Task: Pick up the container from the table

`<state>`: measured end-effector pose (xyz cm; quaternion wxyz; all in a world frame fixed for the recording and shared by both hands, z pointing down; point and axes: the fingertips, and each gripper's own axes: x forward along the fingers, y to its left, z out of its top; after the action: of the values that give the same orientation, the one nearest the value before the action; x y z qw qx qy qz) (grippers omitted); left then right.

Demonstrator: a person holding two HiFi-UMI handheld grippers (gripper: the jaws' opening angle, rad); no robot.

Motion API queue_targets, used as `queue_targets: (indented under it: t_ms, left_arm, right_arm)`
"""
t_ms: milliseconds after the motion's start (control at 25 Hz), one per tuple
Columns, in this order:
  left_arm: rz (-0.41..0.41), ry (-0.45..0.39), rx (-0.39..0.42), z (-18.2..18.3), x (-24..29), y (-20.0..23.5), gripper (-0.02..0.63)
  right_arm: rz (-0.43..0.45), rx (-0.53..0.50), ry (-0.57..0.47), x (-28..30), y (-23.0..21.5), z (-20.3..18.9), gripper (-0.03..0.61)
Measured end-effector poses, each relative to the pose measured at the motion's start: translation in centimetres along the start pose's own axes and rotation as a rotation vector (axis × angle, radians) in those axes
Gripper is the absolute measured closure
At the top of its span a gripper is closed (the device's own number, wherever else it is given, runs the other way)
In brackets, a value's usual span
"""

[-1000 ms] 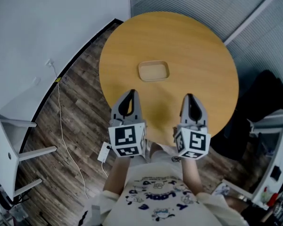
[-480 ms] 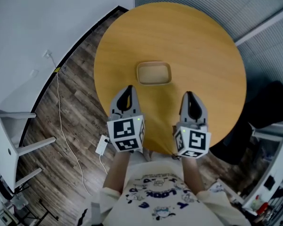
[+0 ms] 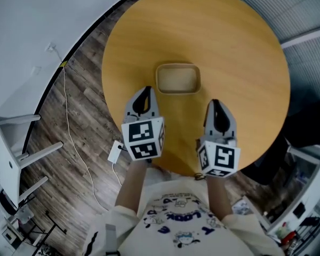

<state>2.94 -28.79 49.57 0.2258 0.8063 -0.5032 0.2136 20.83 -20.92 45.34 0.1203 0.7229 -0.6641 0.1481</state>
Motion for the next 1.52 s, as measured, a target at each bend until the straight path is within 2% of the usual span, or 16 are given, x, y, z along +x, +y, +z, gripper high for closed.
queue_targets:
  t_ms: [240, 560, 840, 1200, 1400, 1520]
  left_arm:
    - [0.001, 0.057, -0.027, -1.2, 3.0, 0.1, 0.608]
    - [-0.015, 0.138, -0.078, -3.3, 6.4, 0.1, 0.523]
    - [-0.008, 0.211, -0.086, -5.2, 8.3, 0.4, 0.491]
    - [0.024, 0.277, -0.11, -6.6, 9.8, 1.0, 0.491]
    - [0.014, 0.299, -0.135, -7.3, 10.4, 1.1, 0.497]
    - [0.029, 0.301, -0.137, -7.4, 10.5, 1.3, 0.56]
  right_arm:
    - [0.02, -0.001, 0.05, 1.7, -0.2, -1.6, 0.561]
    - [0.055, 0.0, 0.087, 3.6, -0.1, -3.2, 0.56]
    - [0.067, 0.013, 0.127, 4.5, -0.1, -4.7, 0.56]
    - [0.07, 0.029, 0.164, 5.1, 0.0, -6.0, 0.561]
    - [0.07, 0.031, 0.18, 5.4, -0.1, -6.6, 0.56]
    - [0.066, 0.035, 0.183, 5.4, -0.3, -6.8, 0.561]
